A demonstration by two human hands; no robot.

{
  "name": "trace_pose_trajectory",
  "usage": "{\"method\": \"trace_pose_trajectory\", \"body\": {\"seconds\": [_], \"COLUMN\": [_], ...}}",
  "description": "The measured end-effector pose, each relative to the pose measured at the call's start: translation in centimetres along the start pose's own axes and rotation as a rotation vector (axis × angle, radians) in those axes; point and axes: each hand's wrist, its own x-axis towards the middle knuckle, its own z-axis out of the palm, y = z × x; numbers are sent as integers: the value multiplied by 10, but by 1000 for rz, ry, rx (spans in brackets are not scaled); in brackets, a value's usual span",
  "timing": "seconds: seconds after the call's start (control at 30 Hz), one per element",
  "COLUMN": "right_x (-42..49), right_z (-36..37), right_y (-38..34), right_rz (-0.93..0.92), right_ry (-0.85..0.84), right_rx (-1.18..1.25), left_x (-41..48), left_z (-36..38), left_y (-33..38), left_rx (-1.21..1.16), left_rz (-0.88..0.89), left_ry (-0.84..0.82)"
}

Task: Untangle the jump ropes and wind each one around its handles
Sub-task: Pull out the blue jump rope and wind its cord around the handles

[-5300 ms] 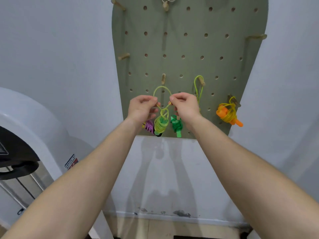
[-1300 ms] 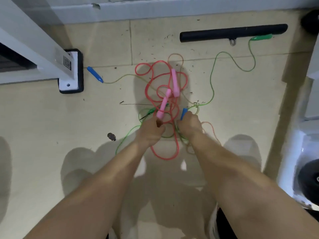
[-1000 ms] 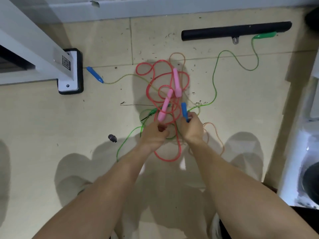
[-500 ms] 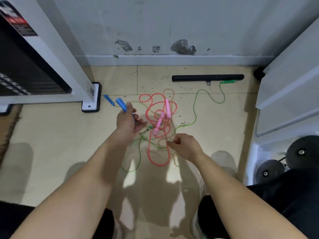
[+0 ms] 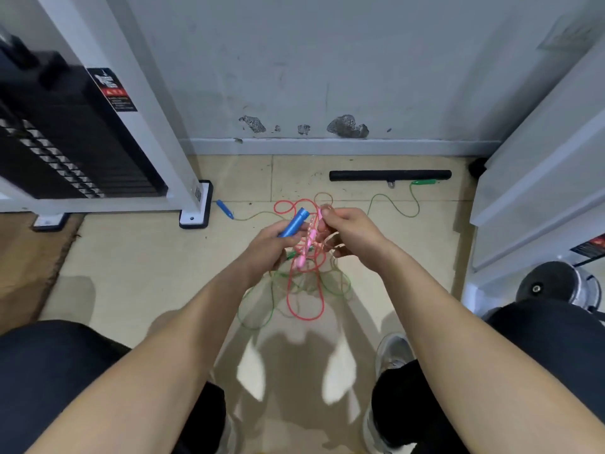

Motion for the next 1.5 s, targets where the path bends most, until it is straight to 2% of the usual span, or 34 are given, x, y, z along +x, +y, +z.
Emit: {"method": "trace_pose_trajectory", "body": {"seconds": [0.1,0.2,0.27,0.37,0.47,0.53,0.6,0.8,0.93,1.0,1.07,1.2,1.27,1.3,1.37,1.43,1.5], "right_x": [-6,-13,-15,-9,-2,-2,0,16,30,32,27,15,9,6,-1,-7,-11], "right_z": [7,11,10,2,-13,-23,-25,31,56,53,40,2,-9,-11,-10,-1,9], "right_y": [-22,-38,-43,-37,-18,-4,12,43,43,48,63,99,101,94,70,41,14], "right_rz": [-48,-60,-104,-234,-199,-79,1,-137,-175,-90,-10,135,164,146,71,-25,-103], "right_ry": [-67,-118,-87,46,94,114,107,-152,68,34,6,43,69,75,43,-41,-132], "right_rx": [183,350,393,250,185,215,183,-350,-339,-360,-463,-532,-439,-348,-166,-52,44], "left_x": [-11,-17,-19,-22,-26,-28,-31,-44,-45,-46,-46,-29,-19,-14,-5,-1,-2], "left_z": [24,40,44,36,15,-2,-14,-19,-30,-42,-57,-89,-97,-97,-86,-66,-39], "left_y": [4,5,1,1,22,44,66,114,121,125,127,114,96,84,57,30,13], "left_rx": [-111,-35,75,171,-179,-474,-615,-696,-703,-678,-659,-611,-382,-223,77,255,263], "left_rz": [-34,-11,46,19,-49,-98,-136,-150,-136,-97,-34,137,214,227,217,192,189], "left_ry": [-107,-147,-164,-68,-23,-95,-181,-532,-670,-596,-424,108,384,471,478,297,69]}}
